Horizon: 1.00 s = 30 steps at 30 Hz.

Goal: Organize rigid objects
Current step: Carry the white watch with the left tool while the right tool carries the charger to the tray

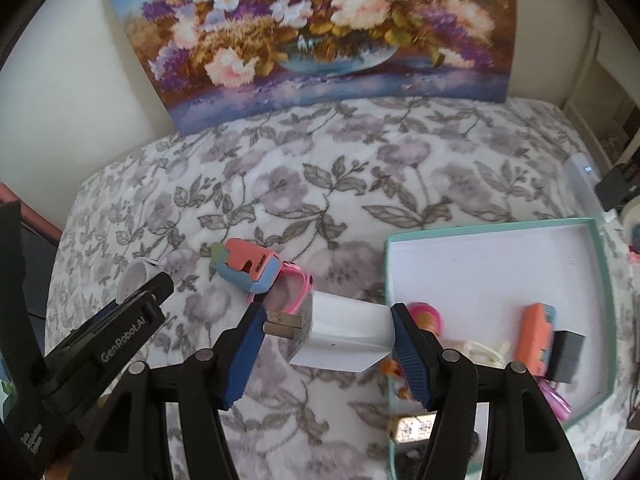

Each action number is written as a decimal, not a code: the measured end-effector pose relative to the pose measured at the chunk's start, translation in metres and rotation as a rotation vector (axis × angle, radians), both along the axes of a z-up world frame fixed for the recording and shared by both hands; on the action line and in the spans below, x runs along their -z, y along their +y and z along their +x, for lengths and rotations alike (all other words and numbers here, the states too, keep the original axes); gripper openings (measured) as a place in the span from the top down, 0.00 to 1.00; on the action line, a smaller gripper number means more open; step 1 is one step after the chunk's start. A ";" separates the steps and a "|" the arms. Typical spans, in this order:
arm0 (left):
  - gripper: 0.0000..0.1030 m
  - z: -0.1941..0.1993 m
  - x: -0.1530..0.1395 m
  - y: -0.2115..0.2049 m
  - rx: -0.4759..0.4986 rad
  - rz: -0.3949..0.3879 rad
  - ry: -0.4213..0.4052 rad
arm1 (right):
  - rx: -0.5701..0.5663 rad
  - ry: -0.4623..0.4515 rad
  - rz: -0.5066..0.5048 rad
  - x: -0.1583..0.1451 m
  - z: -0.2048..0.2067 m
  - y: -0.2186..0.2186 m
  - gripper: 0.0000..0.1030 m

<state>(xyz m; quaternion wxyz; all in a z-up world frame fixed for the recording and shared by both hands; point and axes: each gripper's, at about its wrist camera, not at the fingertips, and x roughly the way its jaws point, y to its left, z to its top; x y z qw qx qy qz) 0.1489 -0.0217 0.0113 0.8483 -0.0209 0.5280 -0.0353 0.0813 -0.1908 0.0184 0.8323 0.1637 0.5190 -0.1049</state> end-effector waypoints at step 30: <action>0.45 -0.128 -0.001 -0.154 0.313 -0.026 0.019 | 0.333 0.059 0.056 0.022 -0.137 -0.157 0.36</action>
